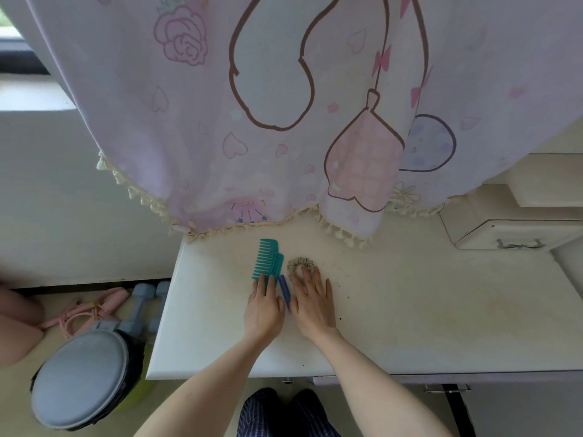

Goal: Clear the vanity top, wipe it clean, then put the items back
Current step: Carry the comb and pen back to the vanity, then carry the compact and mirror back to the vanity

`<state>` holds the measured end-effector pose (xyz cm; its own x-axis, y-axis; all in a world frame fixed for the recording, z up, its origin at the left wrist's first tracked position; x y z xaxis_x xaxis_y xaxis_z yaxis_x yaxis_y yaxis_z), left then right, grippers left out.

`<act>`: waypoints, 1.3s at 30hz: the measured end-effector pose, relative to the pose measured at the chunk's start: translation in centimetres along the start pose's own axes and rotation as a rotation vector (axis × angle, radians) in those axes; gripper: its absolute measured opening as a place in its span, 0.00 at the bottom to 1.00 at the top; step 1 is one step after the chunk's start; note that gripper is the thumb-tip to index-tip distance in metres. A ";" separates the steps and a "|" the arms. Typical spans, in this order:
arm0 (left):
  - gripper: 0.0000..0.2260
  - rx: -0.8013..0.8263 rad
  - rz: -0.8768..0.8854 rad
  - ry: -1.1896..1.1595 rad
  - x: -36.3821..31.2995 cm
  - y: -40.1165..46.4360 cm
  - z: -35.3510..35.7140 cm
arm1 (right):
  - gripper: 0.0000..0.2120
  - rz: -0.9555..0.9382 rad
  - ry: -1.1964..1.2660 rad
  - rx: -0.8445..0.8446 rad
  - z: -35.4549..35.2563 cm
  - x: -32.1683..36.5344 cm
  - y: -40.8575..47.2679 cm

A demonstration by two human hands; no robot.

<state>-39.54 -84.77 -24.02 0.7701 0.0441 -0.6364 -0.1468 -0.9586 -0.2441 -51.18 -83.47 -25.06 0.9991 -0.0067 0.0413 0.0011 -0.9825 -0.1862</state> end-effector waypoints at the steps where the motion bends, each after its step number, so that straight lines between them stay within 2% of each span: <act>1: 0.24 -0.006 0.003 0.024 -0.1 0.0 -0.3 | 0.29 -0.006 0.002 -0.015 -0.3 -0.3 -0.1; 3: 0.25 -0.015 0.013 0.089 -0.6 0.0 -1.0 | 0.27 -0.016 0.000 -0.032 -0.9 -0.9 -0.3; 5: 0.25 0.005 0.059 0.211 -1.4 0.1 -1.8 | 0.29 0.006 -0.012 -0.031 -1.7 -1.5 -0.3; 10: 0.26 0.016 0.313 0.456 -4.6 1.0 -2.7 | 0.24 0.141 -0.023 -0.072 -3.4 -4.0 -0.8; 13: 0.27 0.045 0.430 0.601 -7.0 1.5 -2.4 | 0.29 0.260 -0.079 -0.117 -4.0 -6.5 -1.6; 15: 0.27 0.102 0.523 0.704 -9.0 1.7 -2.1 | 0.29 0.357 -0.061 -0.141 -4.9 -7.8 -3.2; 17: 0.26 0.139 0.672 0.706 -11.3 1.4 -1.4 | 0.28 0.442 -0.010 -0.133 -5.6 -9.4 -5.4; 21: 0.27 0.211 1.088 0.607 -16.4 -0.1 0.7 | 0.31 0.785 -0.086 -0.244 -6.5 -12.7 -11.4; 23: 0.28 0.232 1.285 0.590 -19.9 -2.1 2.0 | 0.31 0.946 -0.107 -0.236 -7.0 -14.1 -16.4; 26: 0.30 0.293 1.530 0.523 -25.3 -7.5 4.2 | 0.29 1.192 -0.089 -0.308 -8.4 -15.1 -25.5; 29: 0.29 0.391 1.665 0.442 -29.7 -15.4 6.2 | 0.27 1.445 -0.139 -0.377 -9.7 -14.8 -35.3; 32: 0.32 0.481 1.771 0.383 -32.1 -25.7 7.7 | 0.26 1.670 -0.226 -0.472 -10.6 -12.9 -45.5; 36: 0.29 0.528 1.996 0.247 -33.1 -40.2 9.6 | 0.27 1.914 -0.331 -0.476 -11.8 -8.2 -58.4; 39: 0.29 0.625 2.170 0.125 -32.7 -50.8 10.3 | 0.27 2.073 -0.393 -0.410 -12.5 -4.0 -67.6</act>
<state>-63.59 -34.59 1.66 -0.7498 -0.6451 -0.1469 -0.6434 0.6591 0.3895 -55.80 -19.33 -0.36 -0.4945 -0.8676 -0.0516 -0.7716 0.4109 0.4856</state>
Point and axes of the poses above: each hand's wrist, its own y-axis towards the middle knuckle, its own z-axis out of the palm, x = y × z, the point moved 1 cm from there along y, towards the middle knuckle, and after that the axes turned 12 degrees about -y, right-handed, at the moved point
